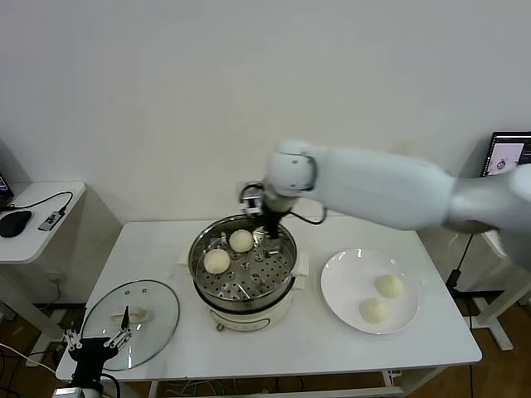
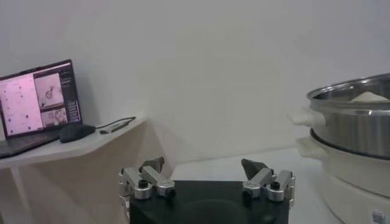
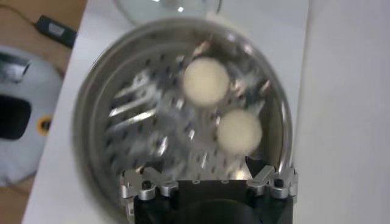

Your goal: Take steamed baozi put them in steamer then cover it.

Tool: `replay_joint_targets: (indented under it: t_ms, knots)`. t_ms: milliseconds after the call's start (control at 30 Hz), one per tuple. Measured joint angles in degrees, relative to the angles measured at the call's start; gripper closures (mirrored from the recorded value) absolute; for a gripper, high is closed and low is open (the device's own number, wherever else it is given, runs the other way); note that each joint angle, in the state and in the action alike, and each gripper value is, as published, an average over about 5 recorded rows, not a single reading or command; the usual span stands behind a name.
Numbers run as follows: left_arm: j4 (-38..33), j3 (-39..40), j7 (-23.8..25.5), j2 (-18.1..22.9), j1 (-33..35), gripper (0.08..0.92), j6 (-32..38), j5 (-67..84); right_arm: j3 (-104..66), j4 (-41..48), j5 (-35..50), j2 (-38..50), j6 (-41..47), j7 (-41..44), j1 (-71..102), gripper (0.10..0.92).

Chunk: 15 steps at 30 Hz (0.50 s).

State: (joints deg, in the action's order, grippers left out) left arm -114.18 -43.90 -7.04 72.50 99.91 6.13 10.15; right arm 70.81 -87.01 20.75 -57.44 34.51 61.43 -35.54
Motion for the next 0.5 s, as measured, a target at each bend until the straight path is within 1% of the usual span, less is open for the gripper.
replay_joint_targets:
  t_ms: [233, 367, 500]
  knots:
    - [-0.04, -0.03, 0.02, -0.05, 0.21, 0.177, -0.05, -0.37, -0.54, -5.83, -6.33, 12.34, -4.39, 3.31, 1.59, 0.203]
    - [-0.05, 0.14, 0.02, 0.31, 0.16, 0.177, -0.1, -0.69, -1.72, -7.38, -10.09, 18.17, -6.15, 3.79, 4.53, 0.203]
    - [0.08, 0.29, 0.08, 0.54, 0.18, 0.177, -0.16, -0.9, -3.82, -8.0, -13.73, 22.24, -7.72, 3.81, 8.73, 0.203]
